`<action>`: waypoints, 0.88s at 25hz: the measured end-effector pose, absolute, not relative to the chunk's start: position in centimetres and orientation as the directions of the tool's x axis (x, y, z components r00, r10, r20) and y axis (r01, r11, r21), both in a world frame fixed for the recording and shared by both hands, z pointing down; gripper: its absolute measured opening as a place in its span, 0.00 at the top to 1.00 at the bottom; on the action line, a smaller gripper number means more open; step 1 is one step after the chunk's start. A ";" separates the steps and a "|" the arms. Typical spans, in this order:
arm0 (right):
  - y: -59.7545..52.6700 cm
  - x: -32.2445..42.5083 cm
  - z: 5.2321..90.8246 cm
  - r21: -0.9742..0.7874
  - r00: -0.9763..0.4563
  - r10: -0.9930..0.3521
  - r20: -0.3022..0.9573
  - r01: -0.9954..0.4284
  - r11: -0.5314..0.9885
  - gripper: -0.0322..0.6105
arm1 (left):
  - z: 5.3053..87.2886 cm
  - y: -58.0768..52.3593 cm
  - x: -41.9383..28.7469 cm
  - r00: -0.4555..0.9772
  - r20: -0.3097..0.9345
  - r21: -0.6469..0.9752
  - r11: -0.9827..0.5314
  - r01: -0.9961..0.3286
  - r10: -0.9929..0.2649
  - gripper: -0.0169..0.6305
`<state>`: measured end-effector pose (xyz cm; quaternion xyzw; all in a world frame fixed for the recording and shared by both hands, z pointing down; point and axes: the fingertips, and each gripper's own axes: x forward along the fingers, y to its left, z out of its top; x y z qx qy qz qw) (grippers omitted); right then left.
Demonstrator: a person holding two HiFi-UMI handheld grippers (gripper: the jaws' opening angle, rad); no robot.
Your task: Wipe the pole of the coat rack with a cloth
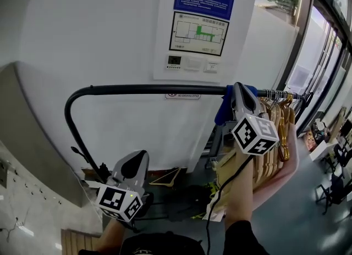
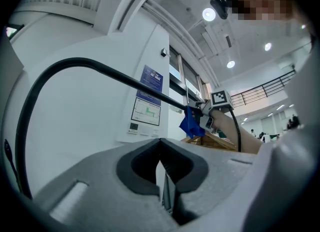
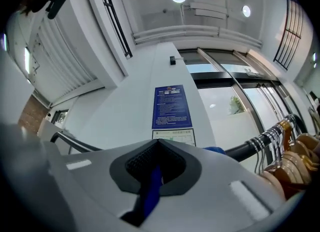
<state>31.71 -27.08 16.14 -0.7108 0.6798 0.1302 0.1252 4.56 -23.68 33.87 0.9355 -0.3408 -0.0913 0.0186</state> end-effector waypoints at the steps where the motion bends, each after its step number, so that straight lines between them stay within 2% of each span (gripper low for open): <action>1: -27.2 30.9 16.1 0.003 0.027 -0.933 -0.359 -1.000 -0.030 0.95 | 33.9 -23.6 4.4 0.749 -0.157 0.099 -0.765 -0.637 -0.644 0.97; 6: -28.2 24.8 16.3 0.058 -0.069 -0.926 -0.370 -0.997 0.051 0.95 | 34.0 -23.9 2.5 0.721 -0.155 0.095 -0.737 -0.669 -0.675 0.97; 11: -29.3 16.4 16.8 0.154 -0.181 -0.902 -0.391 -0.979 0.130 0.95 | 32.7 -25.5 0.0 0.678 -0.156 -0.008 -0.685 -0.728 -0.719 0.97; 22: -32.3 -1.4 18.1 0.284 -0.454 -0.835 -0.312 -0.883 0.374 0.95 | 29.7 -25.6 -6.1 0.598 -0.212 -0.033 -0.605 -0.795 -0.773 0.97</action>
